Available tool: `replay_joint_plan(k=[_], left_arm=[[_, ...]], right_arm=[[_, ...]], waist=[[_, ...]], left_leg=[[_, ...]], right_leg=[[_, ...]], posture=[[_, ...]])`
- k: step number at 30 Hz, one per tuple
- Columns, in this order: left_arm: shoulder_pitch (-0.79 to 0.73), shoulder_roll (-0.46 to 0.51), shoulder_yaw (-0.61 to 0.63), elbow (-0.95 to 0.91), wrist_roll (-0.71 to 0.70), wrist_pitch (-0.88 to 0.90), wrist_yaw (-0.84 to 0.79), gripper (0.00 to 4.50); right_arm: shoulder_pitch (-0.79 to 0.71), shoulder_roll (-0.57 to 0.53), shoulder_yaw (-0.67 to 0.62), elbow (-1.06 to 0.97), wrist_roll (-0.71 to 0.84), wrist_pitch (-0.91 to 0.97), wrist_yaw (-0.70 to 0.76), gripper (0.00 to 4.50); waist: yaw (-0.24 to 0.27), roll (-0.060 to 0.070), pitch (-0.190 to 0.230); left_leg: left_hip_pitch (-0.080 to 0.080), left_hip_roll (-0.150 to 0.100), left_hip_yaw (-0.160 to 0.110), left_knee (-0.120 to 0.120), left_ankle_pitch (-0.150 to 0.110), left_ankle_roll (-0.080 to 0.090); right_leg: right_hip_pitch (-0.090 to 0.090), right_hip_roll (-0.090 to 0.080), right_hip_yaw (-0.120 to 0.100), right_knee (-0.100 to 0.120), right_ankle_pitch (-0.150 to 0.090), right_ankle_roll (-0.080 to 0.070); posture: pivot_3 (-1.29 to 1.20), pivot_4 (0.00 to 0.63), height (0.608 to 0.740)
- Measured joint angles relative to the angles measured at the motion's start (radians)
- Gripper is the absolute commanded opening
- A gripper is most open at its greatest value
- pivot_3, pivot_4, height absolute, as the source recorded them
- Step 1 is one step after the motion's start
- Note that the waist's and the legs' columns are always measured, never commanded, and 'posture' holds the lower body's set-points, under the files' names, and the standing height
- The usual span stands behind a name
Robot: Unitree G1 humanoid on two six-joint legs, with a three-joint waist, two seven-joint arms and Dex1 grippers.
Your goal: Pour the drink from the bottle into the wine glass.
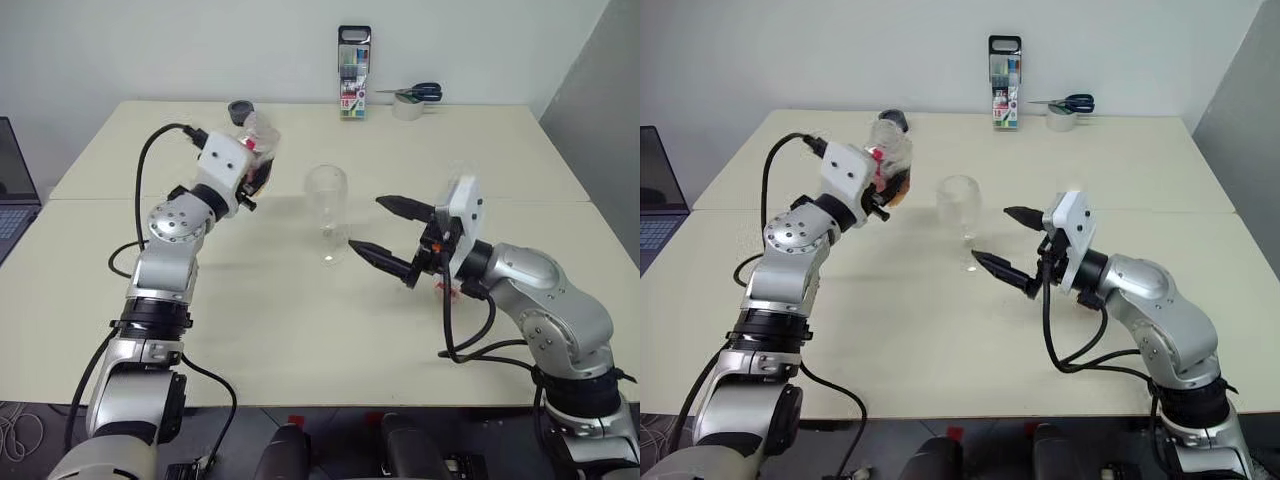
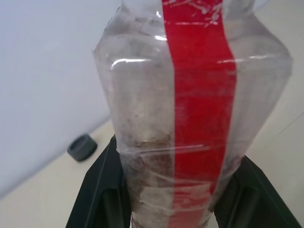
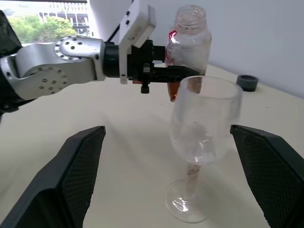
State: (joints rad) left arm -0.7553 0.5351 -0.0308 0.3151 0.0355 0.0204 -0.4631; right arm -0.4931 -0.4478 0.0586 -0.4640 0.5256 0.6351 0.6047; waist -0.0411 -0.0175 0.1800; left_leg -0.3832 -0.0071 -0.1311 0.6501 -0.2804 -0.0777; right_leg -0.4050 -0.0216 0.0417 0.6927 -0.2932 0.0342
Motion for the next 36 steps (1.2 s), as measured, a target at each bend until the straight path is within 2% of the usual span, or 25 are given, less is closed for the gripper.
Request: replay_joint_plan(k=[10,21,36], left_arm=[[-0.070,0.044,-0.073,0.156,0.124,-0.270,-0.022,1.71],[-0.183,0.105,-0.124,0.356,0.276,-0.545,0.020,1.71],[-0.248,0.112,-0.162,0.447,0.432,-0.688,0.147,1.71]], right_arm=[[-0.054,0.065,0.001,0.057,-0.035,0.010,-0.081,4.50],[-0.058,0.079,0.024,0.078,-0.077,-0.033,-0.075,4.50],[-0.057,0.098,0.057,0.078,-0.112,-0.036,-0.081,4.50]], waist=[[-0.002,0.000,0.000],[-0.010,0.000,0.000],[-0.016,0.000,0.000]], left_leg=[[0.000,0.000,0.000,0.000,0.000,0.000],[-0.001,-0.001,0.000,0.000,0.000,0.001],[-0.001,-0.001,-0.001,0.000,0.000,0.001]], right_leg=[[-0.001,0.000,0.000,0.000,0.000,0.000],[-0.001,0.000,0.000,0.002,0.000,0.000],[-0.002,0.000,0.000,0.003,0.000,0.000]], posture=[[0.00,0.150,0.740],[0.00,0.150,0.740],[0.00,0.150,0.740]])
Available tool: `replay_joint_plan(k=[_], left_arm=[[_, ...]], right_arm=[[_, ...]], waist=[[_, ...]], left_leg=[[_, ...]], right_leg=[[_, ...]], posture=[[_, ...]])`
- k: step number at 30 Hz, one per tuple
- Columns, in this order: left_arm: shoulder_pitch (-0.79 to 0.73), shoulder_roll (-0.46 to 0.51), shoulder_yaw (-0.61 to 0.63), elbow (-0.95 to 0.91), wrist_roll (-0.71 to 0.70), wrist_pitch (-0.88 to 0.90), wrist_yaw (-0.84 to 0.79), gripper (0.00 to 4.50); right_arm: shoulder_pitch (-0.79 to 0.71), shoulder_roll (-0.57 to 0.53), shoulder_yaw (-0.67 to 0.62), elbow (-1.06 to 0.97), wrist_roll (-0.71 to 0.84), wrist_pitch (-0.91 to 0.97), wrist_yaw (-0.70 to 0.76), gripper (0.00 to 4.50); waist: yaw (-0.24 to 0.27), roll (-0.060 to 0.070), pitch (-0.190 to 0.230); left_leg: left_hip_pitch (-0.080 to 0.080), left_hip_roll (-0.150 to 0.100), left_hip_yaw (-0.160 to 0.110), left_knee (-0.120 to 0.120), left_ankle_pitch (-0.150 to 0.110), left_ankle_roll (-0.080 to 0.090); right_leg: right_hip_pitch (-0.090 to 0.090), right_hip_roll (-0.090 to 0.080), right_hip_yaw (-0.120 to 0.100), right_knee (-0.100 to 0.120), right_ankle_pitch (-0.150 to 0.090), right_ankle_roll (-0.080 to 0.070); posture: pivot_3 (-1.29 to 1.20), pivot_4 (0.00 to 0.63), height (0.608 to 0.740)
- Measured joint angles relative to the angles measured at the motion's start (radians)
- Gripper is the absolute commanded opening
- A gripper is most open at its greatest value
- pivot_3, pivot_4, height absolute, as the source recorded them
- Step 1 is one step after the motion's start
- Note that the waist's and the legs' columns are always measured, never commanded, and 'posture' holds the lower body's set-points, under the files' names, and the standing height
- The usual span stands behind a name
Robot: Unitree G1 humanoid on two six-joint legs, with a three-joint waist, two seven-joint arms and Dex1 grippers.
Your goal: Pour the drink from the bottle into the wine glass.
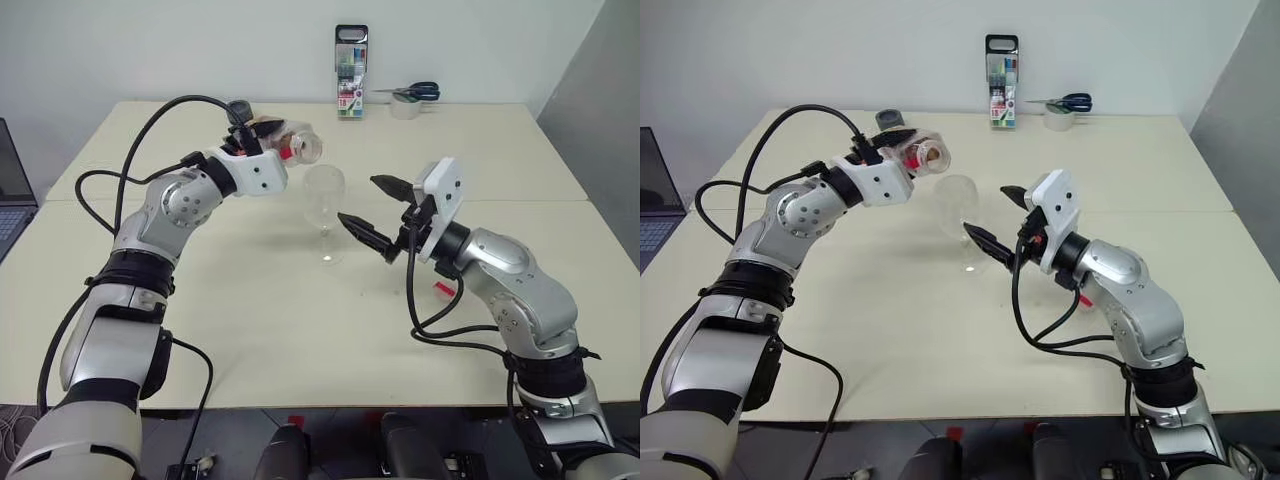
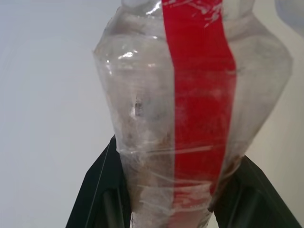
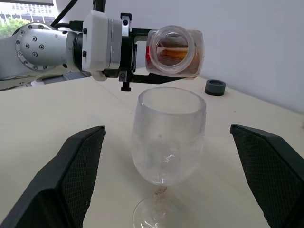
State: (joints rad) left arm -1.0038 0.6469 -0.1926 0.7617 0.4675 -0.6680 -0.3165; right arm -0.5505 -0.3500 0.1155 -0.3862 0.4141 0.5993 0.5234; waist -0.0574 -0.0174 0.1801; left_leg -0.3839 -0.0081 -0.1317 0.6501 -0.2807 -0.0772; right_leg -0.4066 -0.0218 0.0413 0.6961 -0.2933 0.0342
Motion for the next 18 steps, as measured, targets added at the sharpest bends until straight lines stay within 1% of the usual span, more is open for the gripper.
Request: replay_joint_plan(k=[6,18], left_arm=[[-0.031,0.009,-0.001,0.000,0.038,-0.018,0.027,1.71],[-0.037,0.029,-0.023,0.003,0.088,-0.032,0.068,1.71]], right_arm=[[0.000,0.003,0.005,0.000,-0.002,0.010,-0.004,4.50],[0.000,0.004,0.005,0.000,-0.018,0.019,-0.011,4.50]], waist=[[0.000,0.000,0.000],[0.000,0.000,0.000]], left_leg=[[0.000,0.000,0.000,0.000,0.000,0.000],[0.000,0.000,0.000,0.000,0.000,0.000]], right_leg=[[0.000,0.000,0.000,0.000,0.000,0.000],[0.000,0.000,0.000,0.000,0.000,0.000]], posture=[[0.00,0.150,0.740],[0.00,0.150,0.740]])
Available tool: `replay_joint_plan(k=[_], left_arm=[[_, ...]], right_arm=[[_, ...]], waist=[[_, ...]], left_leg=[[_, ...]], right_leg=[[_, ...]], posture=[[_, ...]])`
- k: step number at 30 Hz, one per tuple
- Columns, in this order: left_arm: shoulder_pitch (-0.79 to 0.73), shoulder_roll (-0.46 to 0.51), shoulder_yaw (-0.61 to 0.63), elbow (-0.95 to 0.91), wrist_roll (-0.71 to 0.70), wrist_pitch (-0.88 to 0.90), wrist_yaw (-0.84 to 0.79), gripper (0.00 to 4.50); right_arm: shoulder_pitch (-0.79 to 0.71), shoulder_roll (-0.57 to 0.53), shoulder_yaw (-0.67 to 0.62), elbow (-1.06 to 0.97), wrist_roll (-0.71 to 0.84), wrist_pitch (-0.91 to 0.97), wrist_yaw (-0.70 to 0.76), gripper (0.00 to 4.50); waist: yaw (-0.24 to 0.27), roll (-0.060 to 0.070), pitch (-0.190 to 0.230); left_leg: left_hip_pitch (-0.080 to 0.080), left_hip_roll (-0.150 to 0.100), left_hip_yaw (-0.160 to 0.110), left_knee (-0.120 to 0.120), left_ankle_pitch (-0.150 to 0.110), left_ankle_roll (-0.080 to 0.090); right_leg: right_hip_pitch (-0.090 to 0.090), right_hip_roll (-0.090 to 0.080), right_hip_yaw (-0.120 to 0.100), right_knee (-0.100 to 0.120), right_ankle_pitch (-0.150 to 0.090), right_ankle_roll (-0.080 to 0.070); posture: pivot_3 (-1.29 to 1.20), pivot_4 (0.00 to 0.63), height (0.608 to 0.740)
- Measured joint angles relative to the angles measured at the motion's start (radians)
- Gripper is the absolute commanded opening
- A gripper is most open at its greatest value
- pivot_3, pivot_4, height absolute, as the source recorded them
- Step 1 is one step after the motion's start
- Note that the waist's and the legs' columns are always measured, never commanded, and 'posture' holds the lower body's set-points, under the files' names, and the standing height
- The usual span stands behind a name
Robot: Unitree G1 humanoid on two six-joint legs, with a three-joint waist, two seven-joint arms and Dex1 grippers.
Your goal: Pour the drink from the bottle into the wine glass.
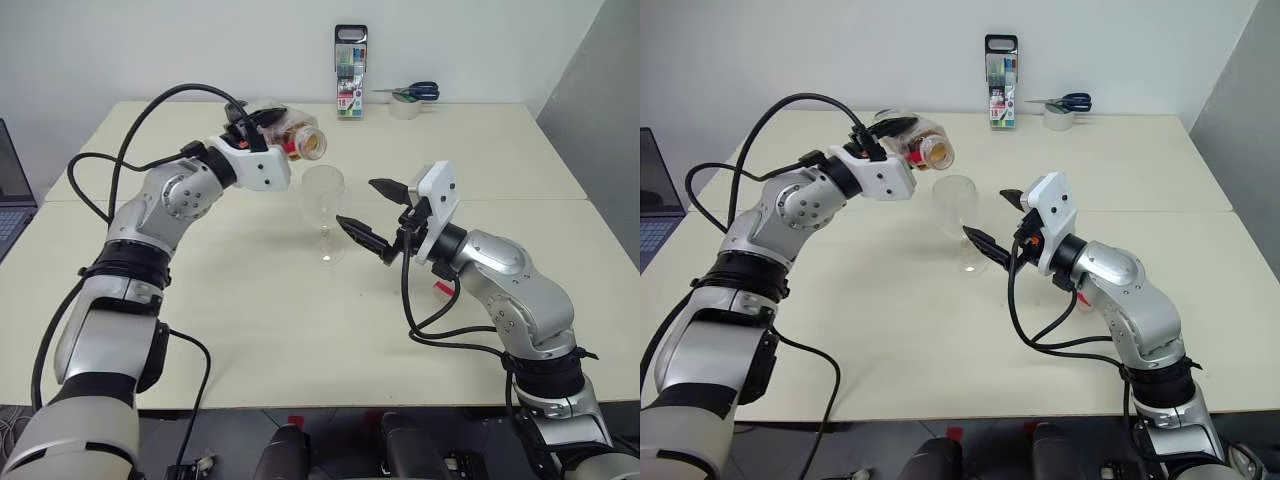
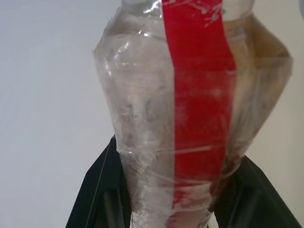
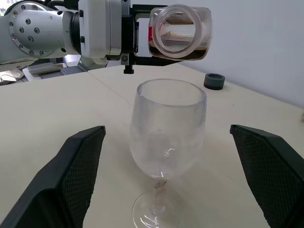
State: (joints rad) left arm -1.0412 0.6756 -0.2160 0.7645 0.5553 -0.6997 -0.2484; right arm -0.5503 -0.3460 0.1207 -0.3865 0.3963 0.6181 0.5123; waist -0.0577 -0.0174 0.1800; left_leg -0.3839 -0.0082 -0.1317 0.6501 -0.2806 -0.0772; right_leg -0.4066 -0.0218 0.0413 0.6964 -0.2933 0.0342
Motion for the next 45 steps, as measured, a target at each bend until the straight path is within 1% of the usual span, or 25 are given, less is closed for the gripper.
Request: replay_joint_plan(k=[7,21,28,39,45], left_arm=[[-0.017,0.026,-0.035,0.036,0.045,-0.032,0.045,1.71],[-0.052,0.045,-0.069,0.097,0.113,-0.075,0.127,1.71],[-0.072,0.056,-0.098,0.113,0.142,-0.098,0.164,1.71],[-0.109,0.059,-0.123,0.152,0.173,-0.116,0.215,1.71],[-0.114,0.063,-0.133,0.169,0.188,-0.120,0.235,1.71]], right_arm=[[0.003,0.000,0.002,-0.003,0.000,0.001,0.005,4.50],[0.028,0.001,0.019,-0.015,-0.004,-0.003,0.007,4.50],[0.062,0.013,0.020,-0.015,-0.023,-0.029,0.003,4.50],[0.076,0.016,0.019,-0.033,-0.023,-0.047,0.000,4.50],[0.101,0.036,0.019,-0.034,-0.034,-0.087,-0.015,4.50]], waist=[[0.000,0.000,0.000],[-0.001,0.000,0.000],[-0.001,0.000,0.000],[-0.001,0.000,0.000],[-0.001,0.000,0.000]], left_leg=[[0.000,0.000,0.000,0.000,0.000,0.000],[0.000,0.000,0.000,0.000,0.000,0.000],[0.000,0.000,0.000,0.000,0.000,0.000],[0.000,0.000,0.000,0.000,0.000,0.000],[0.000,0.000,0.000,0.000,0.000,0.000]], right_leg=[[0.000,0.000,0.000,0.000,0.000,0.000],[0.000,0.000,0.000,0.000,0.000,0.000],[0.000,0.000,0.000,0.001,0.000,0.000],[0.000,0.000,0.000,0.001,0.000,0.000],[0.000,0.000,0.000,0.001,0.000,0.000]], posture=[[0.00,0.150,0.740],[0.00,0.150,0.740],[0.00,0.150,0.740],[0.00,0.150,0.740],[0.00,0.150,0.740]])
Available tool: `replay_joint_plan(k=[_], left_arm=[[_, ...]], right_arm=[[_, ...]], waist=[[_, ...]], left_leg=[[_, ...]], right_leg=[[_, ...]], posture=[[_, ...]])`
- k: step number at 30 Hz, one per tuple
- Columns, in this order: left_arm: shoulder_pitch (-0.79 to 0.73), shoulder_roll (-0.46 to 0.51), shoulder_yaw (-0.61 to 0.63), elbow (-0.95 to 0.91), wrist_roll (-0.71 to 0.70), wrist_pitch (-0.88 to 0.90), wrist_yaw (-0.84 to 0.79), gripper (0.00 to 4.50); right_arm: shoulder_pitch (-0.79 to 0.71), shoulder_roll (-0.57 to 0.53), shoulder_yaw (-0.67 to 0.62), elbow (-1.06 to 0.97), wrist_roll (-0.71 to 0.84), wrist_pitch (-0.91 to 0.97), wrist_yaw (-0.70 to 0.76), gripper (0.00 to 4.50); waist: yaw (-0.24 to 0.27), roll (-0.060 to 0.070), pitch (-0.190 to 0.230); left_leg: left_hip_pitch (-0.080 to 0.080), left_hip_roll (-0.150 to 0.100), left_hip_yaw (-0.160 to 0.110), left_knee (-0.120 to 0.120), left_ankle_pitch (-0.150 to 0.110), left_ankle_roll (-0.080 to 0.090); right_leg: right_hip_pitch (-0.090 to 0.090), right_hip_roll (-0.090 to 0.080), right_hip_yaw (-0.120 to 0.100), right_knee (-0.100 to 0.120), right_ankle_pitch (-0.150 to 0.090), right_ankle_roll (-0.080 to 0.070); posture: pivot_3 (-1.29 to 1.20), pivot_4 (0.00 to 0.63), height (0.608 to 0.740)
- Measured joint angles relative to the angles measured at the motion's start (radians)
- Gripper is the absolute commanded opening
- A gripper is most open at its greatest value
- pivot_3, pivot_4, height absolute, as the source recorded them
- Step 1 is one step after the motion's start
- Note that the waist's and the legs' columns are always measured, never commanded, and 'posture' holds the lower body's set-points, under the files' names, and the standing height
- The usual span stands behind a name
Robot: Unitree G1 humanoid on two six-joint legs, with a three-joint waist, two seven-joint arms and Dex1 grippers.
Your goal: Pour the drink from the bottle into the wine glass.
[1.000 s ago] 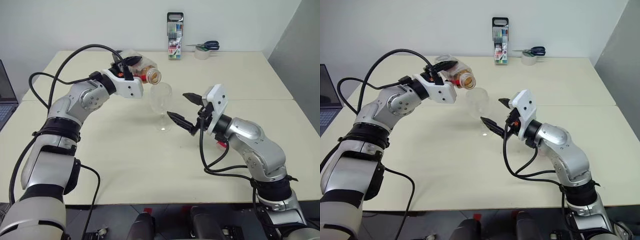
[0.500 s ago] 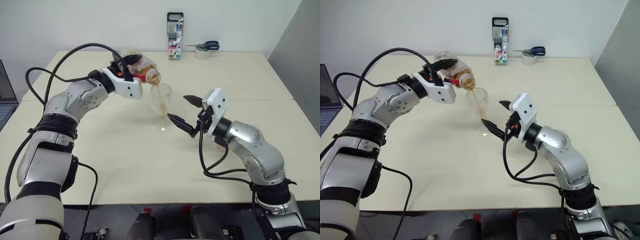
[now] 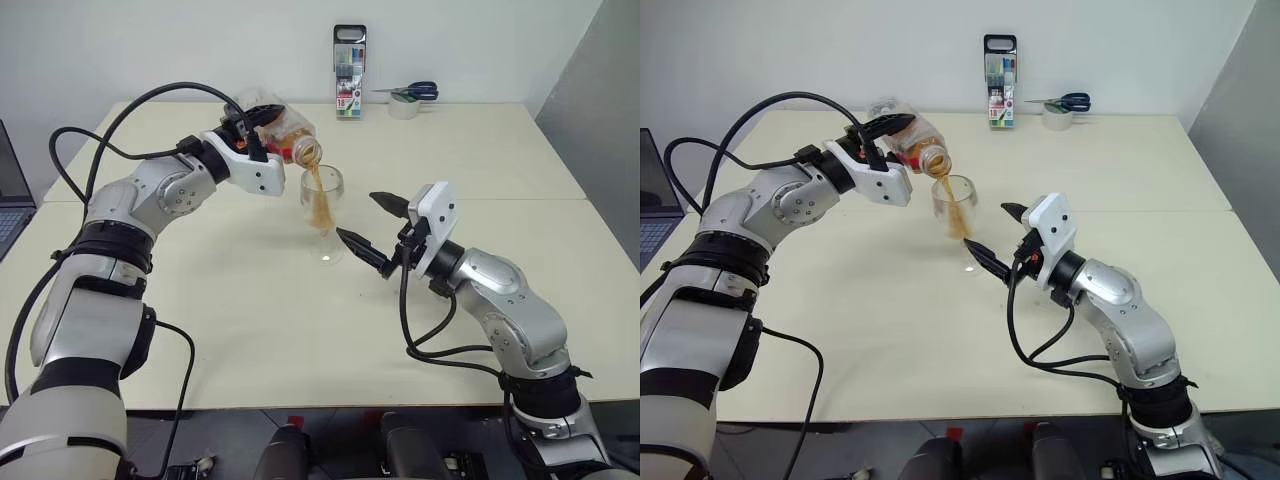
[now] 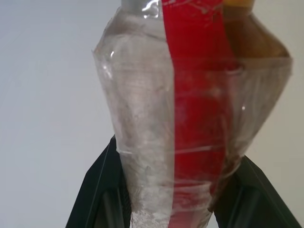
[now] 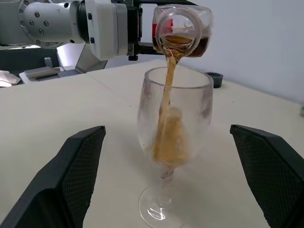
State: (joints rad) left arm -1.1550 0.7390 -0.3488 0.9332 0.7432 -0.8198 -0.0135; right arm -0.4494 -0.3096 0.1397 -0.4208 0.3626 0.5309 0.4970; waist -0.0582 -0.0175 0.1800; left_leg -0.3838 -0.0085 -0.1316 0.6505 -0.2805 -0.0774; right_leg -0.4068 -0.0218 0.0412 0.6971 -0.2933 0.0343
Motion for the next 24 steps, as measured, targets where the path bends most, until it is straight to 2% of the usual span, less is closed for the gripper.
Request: replay_joint_plan(k=[24], left_arm=[[-0.042,0.002,-0.018,0.036,0.021,-0.015,0.036,1.71]], right_arm=[[0.028,0.028,0.028,-0.018,-0.009,-0.001,-0.015,4.50]], waist=[[0.000,0.000,0.000]], left_leg=[[0.000,0.000,0.000,0.001,0.000,0.000]], right_leg=[[0.000,0.000,0.000,0.000,0.000,0.000]], posture=[[0.00,0.150,0.740]])
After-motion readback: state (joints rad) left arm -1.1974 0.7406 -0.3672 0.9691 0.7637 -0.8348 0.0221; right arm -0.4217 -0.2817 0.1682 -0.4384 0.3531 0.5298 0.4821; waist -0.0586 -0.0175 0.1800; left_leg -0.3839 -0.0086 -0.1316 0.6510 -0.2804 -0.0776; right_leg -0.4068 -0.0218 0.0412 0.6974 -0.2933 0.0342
